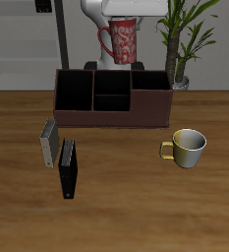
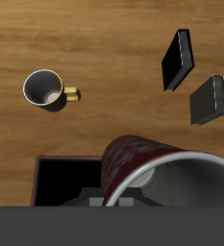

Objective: Place the red mug into the back desk caddy's right compartment

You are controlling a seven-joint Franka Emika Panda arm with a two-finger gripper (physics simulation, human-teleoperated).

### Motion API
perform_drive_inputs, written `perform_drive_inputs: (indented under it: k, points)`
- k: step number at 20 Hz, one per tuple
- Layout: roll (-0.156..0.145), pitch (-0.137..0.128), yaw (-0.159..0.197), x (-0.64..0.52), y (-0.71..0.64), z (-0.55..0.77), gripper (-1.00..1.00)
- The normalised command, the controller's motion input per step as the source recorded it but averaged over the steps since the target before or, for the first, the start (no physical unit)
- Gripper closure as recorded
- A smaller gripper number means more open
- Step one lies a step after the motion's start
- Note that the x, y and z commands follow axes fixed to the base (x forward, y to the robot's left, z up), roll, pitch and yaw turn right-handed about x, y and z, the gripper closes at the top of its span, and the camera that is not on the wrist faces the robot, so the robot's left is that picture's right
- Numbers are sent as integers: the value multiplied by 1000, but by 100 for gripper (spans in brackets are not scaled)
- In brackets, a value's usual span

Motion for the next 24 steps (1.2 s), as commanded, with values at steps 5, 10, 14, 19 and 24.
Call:
perform_drive_inputs:
  k: [5, 10, 14, 19, 24]
  points:
    - [8, 16, -7, -230, 114, -147, 100]
    - [-28, -17, -18, -225, 101, -57, 100]
    - [-47, 5, -34, -223, 79, -70, 100]
    - [-4, -4, 1, -189, 93, -68, 100]
    - [-2, 2, -10, -142, 64, -45, 100]
